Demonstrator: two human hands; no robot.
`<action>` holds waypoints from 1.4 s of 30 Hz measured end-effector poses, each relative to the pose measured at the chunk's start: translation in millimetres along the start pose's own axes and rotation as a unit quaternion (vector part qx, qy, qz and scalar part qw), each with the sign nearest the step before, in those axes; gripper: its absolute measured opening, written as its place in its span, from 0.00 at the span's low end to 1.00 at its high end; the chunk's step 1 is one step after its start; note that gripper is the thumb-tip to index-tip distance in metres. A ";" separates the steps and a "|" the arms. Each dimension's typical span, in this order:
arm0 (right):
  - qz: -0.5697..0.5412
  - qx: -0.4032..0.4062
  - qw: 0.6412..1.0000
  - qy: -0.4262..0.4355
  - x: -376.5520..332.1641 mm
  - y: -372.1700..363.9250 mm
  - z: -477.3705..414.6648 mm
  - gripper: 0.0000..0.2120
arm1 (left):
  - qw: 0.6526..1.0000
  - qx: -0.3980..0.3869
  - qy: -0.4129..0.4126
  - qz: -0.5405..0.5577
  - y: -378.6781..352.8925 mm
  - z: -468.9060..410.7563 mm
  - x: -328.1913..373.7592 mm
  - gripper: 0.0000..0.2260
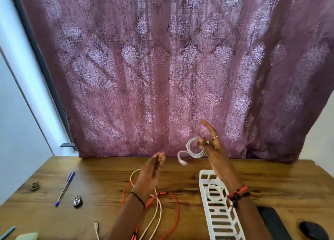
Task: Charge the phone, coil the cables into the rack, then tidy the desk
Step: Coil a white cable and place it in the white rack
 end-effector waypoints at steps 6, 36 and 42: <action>0.108 -0.022 0.994 -0.002 -6.0 5.7 -9.8 0.26 | 0.994 -0.039 -0.038 -0.090 2.7 -17.6 37.9 0.09; 0.086 -0.046 0.987 -0.126 28.6 -24.7 -20.4 0.16 | 0.948 -0.188 0.117 -0.230 -52.3 23.1 -30.7 0.05; 0.333 0.214 0.916 0.060 3.6 -28.6 0.8 0.21 | 0.974 -0.144 0.051 -0.165 -52.7 11.6 -30.5 0.06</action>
Point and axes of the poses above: each hand's wrist, its own z-axis away from the middle knuckle, its own y-axis out of the back of the hand, x = y × z, the point moved 7 cm from there along -z, towards the middle knuckle, and after that the axes turned 6 degrees about -y, right-handed, at the moved point
